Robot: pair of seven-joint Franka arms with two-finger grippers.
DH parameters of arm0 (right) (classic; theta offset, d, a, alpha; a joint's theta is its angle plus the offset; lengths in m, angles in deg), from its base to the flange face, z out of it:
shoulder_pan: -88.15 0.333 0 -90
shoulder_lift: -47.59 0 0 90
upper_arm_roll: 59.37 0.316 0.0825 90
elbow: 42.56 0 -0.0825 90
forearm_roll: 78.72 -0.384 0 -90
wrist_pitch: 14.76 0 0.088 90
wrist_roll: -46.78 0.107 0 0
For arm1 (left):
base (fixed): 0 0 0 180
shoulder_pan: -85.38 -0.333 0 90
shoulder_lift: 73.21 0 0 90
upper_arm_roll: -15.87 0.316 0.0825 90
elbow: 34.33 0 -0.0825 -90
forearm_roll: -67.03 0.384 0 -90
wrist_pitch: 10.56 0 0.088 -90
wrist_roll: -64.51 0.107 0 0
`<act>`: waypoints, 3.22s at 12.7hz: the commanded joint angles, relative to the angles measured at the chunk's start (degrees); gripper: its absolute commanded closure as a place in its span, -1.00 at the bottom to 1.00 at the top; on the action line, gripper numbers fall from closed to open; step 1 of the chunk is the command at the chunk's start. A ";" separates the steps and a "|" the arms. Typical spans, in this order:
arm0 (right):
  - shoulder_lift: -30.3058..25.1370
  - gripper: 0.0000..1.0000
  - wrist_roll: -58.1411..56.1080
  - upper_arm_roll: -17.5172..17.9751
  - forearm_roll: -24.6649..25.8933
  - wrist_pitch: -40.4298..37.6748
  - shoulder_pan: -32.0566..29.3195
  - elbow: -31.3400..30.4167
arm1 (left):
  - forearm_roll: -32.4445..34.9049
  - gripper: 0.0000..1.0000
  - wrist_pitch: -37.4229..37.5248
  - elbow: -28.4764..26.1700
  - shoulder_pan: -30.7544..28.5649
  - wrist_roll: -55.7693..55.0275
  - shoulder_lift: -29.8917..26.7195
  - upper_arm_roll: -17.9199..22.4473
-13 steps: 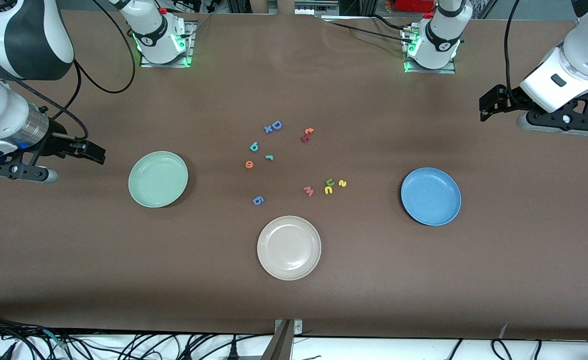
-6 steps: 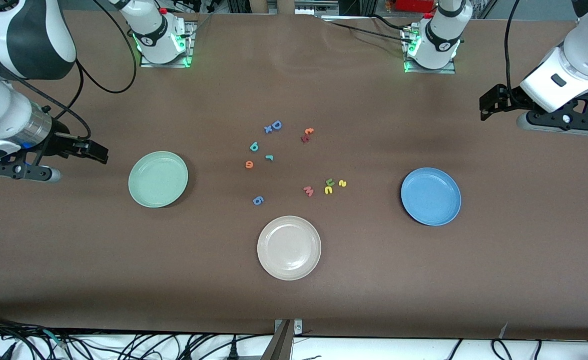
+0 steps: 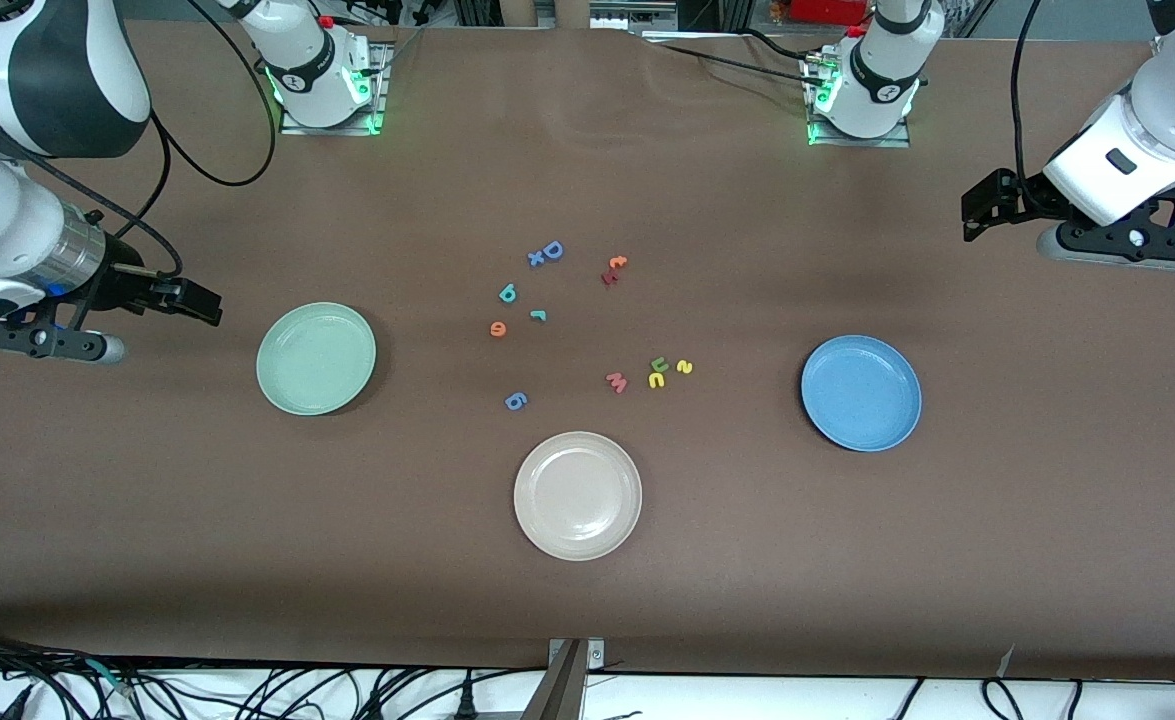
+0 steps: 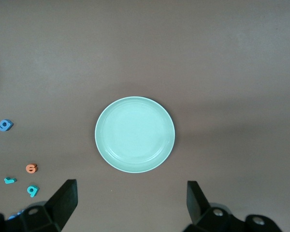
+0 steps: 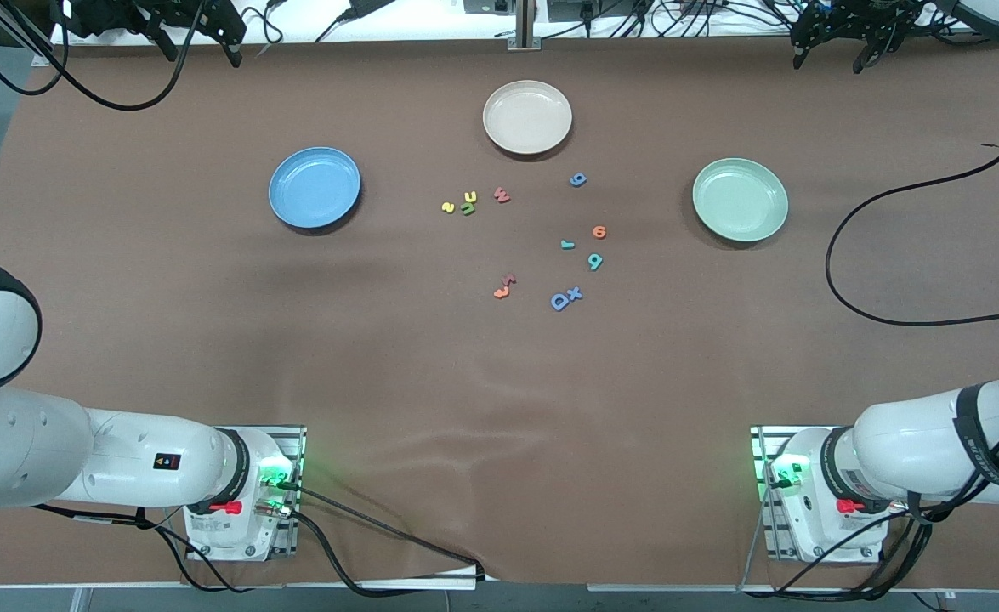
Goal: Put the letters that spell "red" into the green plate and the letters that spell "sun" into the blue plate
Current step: 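Reach the left gripper toward the yellow z among the letters, then grasp the yellow z with the left gripper while the right gripper descends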
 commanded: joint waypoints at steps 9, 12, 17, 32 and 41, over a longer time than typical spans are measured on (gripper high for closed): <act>-0.34 -0.99 -0.54 0.37 -1.01 -1.42 -0.39 -0.64 | -9.11 -1.00 -1.43 1.82 4.03 0.87 9.00 -1.60; 0.63 -0.99 -1.41 0.28 -0.57 -1.07 -0.48 -1.00 | -9.02 -1.00 -10.21 1.04 8.77 0.87 16.73 -1.52; 1.34 -0.98 -0.28 0.89 -0.92 -0.72 0.13 -2.75 | -8.85 -1.00 -27.08 0.60 17.39 0.17 28.86 -1.52; 9.49 -0.98 29.31 3.01 -1.36 5.42 14.89 -3.28 | 1.59 -0.66 -55.06 -13.03 22.41 2.80 37.23 -1.52; 18.90 -0.96 34.62 6.25 -0.84 31.43 20.18 -14.61 | 1.79 0.49 -56.82 -12.68 23.11 2.80 38.72 -1.52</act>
